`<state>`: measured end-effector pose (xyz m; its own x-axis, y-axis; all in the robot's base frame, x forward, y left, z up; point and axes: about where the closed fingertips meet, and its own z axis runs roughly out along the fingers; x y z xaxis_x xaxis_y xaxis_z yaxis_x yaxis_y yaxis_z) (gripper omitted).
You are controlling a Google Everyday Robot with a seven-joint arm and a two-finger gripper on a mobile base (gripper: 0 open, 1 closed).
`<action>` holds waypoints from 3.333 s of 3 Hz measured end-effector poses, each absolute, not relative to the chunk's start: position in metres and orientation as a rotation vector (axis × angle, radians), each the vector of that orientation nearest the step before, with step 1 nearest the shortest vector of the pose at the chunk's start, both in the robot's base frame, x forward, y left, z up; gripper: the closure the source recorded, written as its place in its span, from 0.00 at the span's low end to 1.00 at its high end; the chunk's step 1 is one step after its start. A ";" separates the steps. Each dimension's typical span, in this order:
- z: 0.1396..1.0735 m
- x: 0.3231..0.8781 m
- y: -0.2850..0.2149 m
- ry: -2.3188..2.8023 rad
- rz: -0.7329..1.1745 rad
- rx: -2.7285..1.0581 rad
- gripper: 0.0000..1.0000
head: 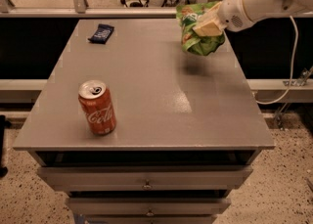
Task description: Move green rice chip bag near coke can
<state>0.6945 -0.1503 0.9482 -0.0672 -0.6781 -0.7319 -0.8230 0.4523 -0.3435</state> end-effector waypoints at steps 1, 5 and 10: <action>0.954 0.651 -0.122 1.705 0.244 -1.436 1.00; 0.924 0.481 -0.028 1.386 0.590 -1.895 1.00; 0.916 0.457 0.020 1.374 0.691 -1.930 0.08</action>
Offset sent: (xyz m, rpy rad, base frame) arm -0.1825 0.0818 -0.0220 -0.1068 0.0668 0.5405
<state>0.4570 0.0198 0.9156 0.3078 -0.6012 -0.7375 -0.9505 -0.2291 -0.2099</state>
